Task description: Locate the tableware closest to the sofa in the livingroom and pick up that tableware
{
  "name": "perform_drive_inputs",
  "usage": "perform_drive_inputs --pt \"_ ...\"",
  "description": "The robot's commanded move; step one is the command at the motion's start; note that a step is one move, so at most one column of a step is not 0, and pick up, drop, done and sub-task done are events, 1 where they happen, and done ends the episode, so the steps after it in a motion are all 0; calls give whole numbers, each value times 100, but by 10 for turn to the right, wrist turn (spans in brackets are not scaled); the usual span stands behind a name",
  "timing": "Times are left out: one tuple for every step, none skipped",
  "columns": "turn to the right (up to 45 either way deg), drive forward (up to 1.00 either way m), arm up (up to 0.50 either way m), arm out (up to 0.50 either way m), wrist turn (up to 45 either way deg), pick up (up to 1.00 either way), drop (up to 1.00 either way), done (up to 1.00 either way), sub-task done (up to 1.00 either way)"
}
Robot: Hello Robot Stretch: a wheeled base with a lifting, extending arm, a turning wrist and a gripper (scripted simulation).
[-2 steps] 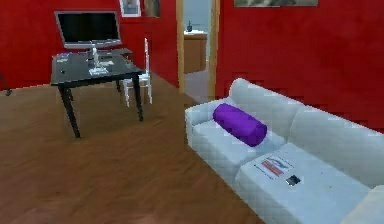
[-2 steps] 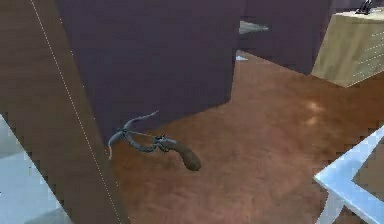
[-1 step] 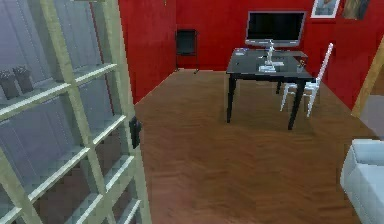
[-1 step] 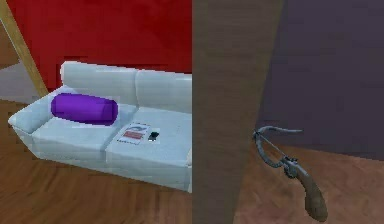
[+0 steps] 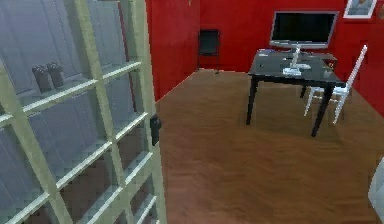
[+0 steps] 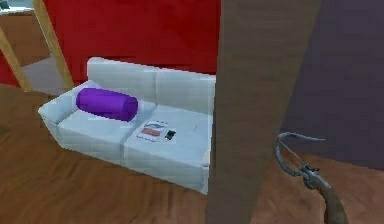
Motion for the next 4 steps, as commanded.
perform_drive_inputs --pt "0 20 0 0 0 0 0 0 0" --pt "450 0 0 0 0 0 0 0 0" --pt "-60 0 0 0 0 0 0 0 0" --pt "0 45 0 0 0 0 0 0 0"
